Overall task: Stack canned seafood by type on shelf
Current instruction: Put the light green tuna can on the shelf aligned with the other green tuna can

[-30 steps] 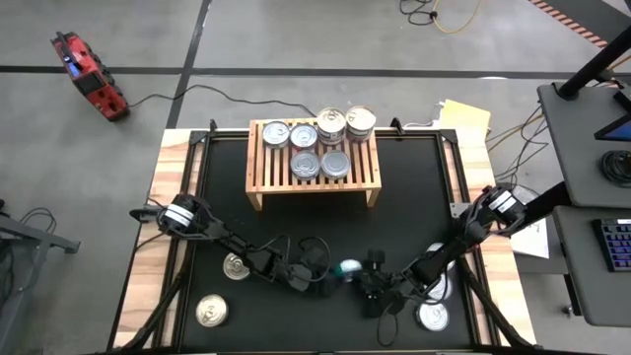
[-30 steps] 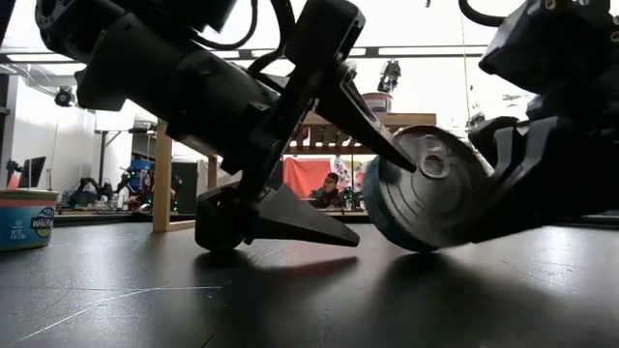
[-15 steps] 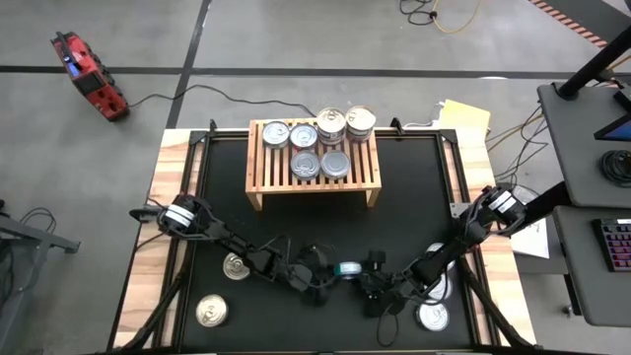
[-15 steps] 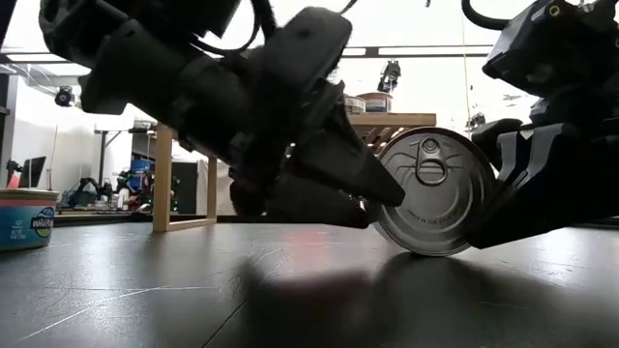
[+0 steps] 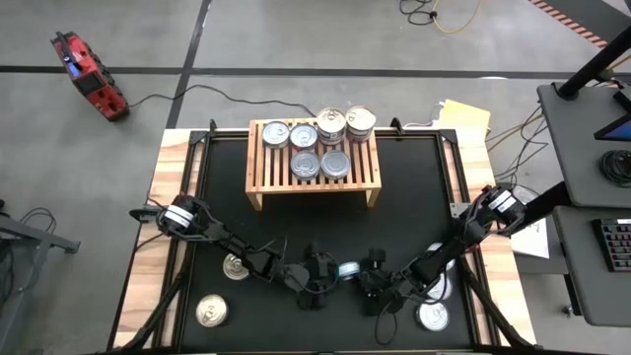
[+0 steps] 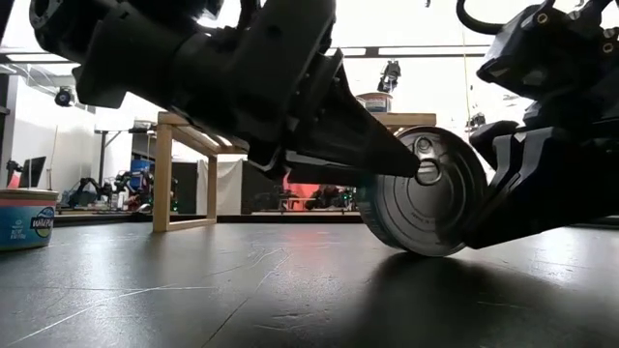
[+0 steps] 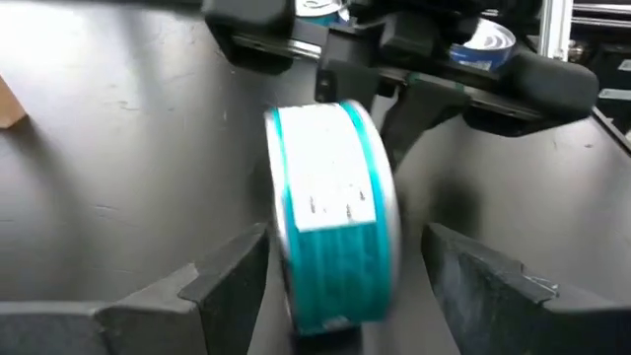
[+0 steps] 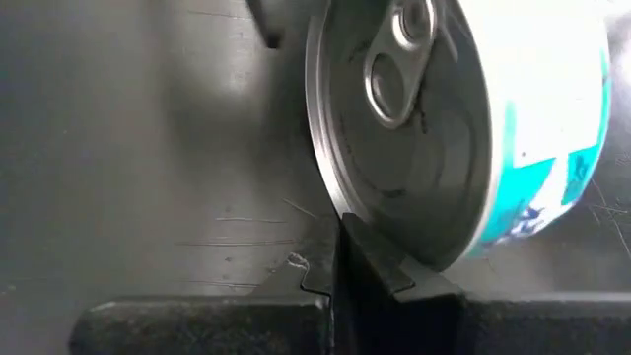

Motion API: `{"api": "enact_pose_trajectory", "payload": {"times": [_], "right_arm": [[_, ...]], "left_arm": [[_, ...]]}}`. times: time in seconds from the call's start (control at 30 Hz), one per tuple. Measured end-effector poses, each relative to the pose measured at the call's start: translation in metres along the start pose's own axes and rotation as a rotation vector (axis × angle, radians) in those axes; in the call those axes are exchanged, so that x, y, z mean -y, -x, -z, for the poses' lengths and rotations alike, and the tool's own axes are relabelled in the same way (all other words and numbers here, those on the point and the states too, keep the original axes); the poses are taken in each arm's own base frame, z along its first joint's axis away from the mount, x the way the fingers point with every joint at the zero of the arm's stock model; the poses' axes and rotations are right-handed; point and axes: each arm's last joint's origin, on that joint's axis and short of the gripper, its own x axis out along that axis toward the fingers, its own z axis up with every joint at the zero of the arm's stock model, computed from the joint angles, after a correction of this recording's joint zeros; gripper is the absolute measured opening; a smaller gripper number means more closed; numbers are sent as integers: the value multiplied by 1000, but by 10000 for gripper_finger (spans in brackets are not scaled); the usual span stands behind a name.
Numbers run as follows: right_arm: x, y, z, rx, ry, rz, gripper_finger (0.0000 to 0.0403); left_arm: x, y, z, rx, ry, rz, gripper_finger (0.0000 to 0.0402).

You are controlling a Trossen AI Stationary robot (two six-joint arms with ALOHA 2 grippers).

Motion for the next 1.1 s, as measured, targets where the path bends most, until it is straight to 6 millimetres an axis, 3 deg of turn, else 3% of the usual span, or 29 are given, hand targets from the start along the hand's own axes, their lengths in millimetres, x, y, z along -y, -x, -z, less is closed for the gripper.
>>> {"api": "enact_pose_trajectory", "payload": {"times": [0.17, 0.37, 0.6, 0.83, 0.97, 1.1], "right_arm": [[0, 0, -1, 1, -3, 1, 9], [0, 0, -1, 2, -2, 1, 9], [-1, 5, -3, 10, 6, -10, 9], [-7, 24, -13, 50, 17, -63, 9], [-11, 40, -19, 89, 52, -103, 9], [-11, 54, -27, 129, 76, -122, 9]], "left_arm": [[1, 0, -1, 19, -13, 6, 223], [1, 0, -1, 18, 2, 8, 123], [-1, 2, 0, 26, 70, -16, 123], [-1, 14, -10, 57, 84, 2, 123], [-4, 32, -18, 88, 90, -28, 123], [-10, 70, -31, 167, 117, -70, 123]]}}
